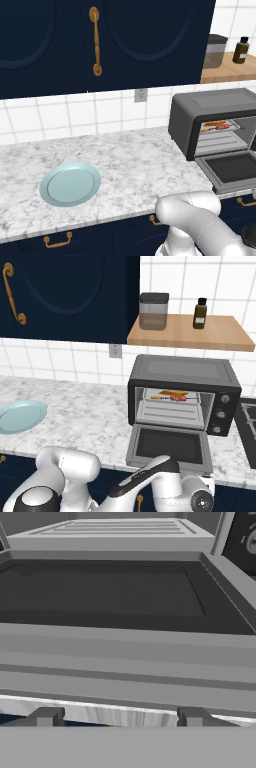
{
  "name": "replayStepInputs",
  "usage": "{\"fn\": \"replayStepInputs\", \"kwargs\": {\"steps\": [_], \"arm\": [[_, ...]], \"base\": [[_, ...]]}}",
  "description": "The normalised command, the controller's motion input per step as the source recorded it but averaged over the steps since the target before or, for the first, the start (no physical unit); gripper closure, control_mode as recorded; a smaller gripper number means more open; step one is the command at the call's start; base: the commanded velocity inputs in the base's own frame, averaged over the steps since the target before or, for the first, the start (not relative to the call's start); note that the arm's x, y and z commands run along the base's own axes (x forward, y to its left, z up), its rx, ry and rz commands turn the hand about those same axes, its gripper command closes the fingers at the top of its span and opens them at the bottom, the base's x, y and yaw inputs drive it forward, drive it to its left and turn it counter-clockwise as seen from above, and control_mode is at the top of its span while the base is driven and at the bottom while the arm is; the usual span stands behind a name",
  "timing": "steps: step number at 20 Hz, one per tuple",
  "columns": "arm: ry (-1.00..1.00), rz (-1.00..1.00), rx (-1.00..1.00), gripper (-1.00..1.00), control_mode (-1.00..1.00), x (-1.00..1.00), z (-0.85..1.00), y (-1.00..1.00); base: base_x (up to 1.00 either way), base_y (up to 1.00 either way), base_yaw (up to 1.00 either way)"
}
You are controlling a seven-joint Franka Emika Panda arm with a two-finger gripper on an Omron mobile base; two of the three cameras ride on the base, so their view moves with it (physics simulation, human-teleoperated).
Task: Pick up the kebab skewer and baguette bread, and place them inside the toaster oven. Close the toaster oven door and start by setting the timer.
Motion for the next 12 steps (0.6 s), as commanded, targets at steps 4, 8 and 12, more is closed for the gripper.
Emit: {"fn": "replayStepInputs", "kwargs": {"steps": [4,8,12], "arm": [[0.00,0.00,0.00,-1.00,-1.00,0.25,0.12,0.00],[0.00,-0.01,0.00,-1.00,-1.00,0.29,0.27,0.00],[0.00,-0.02,0.00,-1.00,-1.00,0.30,0.36,0.00]], "base": [[0.00,0.00,0.00],[0.00,0.00,0.00],[0.00,0.00,0.00]]}}
